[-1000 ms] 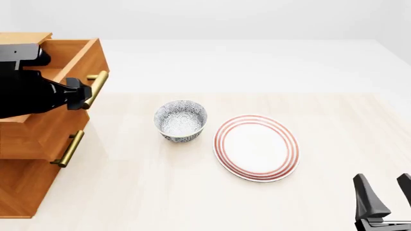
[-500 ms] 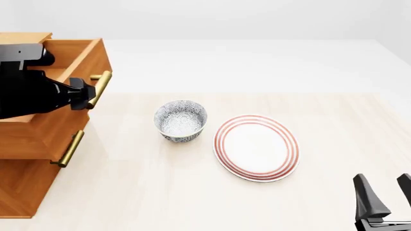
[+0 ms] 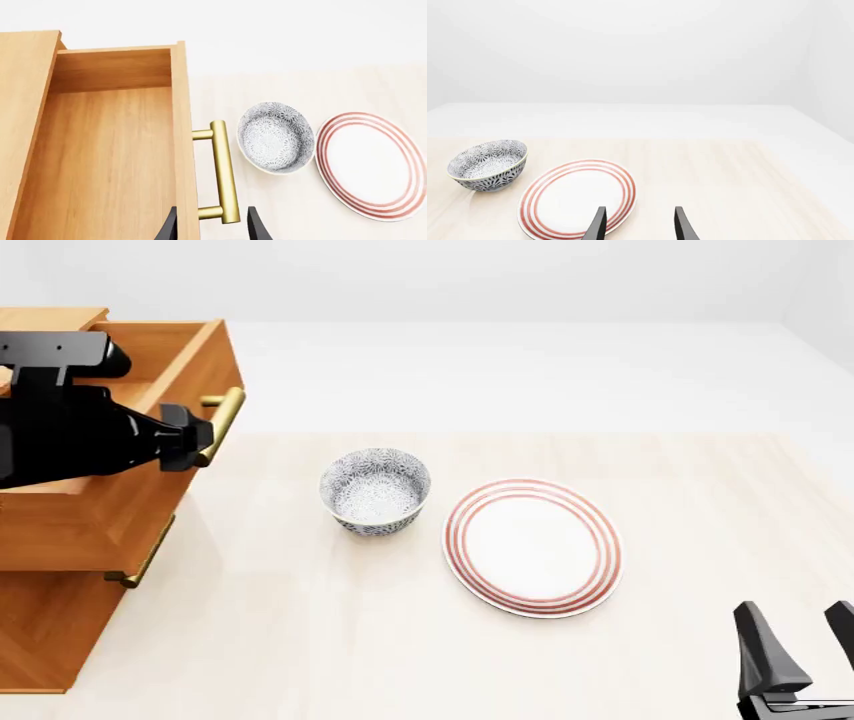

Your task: Open the top drawer of the cabinet.

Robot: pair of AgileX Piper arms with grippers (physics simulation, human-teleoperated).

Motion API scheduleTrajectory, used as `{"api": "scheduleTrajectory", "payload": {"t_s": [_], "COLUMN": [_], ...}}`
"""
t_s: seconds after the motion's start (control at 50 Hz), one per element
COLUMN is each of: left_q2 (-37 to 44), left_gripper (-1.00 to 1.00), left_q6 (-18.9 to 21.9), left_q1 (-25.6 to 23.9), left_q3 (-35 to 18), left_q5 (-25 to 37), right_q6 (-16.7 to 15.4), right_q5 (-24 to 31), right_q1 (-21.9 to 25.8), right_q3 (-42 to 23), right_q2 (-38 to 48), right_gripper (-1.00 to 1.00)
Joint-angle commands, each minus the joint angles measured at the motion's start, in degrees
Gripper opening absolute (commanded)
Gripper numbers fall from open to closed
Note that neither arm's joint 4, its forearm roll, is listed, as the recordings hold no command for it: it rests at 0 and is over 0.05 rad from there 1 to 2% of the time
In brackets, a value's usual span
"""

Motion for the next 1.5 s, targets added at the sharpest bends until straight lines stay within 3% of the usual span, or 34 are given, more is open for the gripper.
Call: {"api": "scheduleTrajectory", "payload": {"t_s": [0.02, 1.5], "left_q2": [0.55, 3.33], "left_gripper": [1.0, 1.0], "left_q6": [1.14, 4.61], "left_q1": [-1.73, -10.62], "left_q3": [0.81, 0.7], "left_q5": [0.23, 0.12], "right_q6": [0.0, 0.01], "right_q5": [0.0, 0.0], "right_q1": [0.01, -0.01], "right_q3": [0.0, 0.0], "right_q2": [0.0, 0.01], "right_gripper": [1.0, 1.0]}}
